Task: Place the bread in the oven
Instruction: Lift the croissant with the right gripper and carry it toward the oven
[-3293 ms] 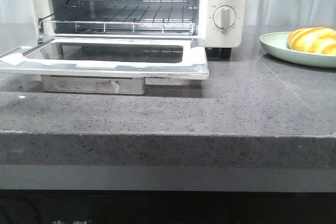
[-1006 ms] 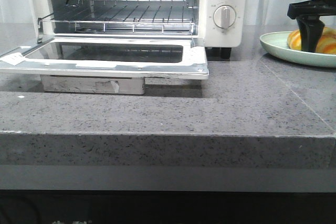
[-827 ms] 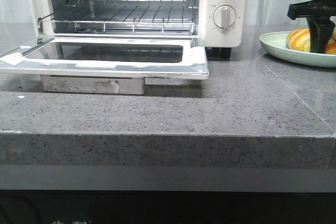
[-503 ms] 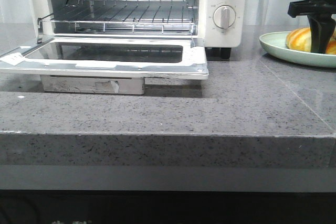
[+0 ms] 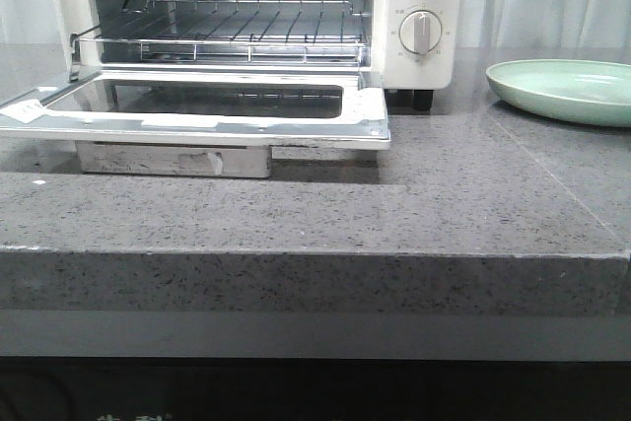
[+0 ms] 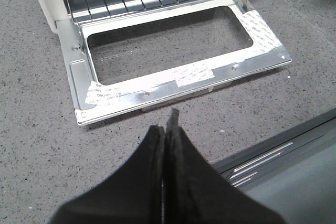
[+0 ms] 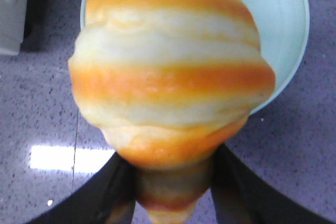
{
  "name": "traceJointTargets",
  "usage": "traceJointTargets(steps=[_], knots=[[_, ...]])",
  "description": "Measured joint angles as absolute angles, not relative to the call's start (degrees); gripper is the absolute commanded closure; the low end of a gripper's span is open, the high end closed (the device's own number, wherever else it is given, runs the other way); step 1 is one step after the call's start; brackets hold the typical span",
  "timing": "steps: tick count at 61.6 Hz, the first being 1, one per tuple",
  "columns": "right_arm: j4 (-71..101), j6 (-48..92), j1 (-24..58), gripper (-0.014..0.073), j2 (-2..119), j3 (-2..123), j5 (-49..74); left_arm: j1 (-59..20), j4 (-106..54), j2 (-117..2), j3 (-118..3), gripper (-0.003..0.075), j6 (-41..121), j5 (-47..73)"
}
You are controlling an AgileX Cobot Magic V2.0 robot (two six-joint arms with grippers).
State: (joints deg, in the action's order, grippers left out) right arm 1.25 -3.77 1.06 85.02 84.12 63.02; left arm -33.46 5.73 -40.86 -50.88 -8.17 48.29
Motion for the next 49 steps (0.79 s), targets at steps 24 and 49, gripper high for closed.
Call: traceJointTargets(steps=[24, 49], knots=[[7.3, -2.6, 3.7, 0.0370, 69.4, 77.3, 71.2, -33.5, 5.7, -40.9, -50.9, 0.0738, -8.2, 48.3], [13.2, -2.9, 23.6, 0.0370, 68.8, 77.4, 71.1, -33.5, 5.7, -40.9, -50.9, 0.0738, -8.2, 48.2]])
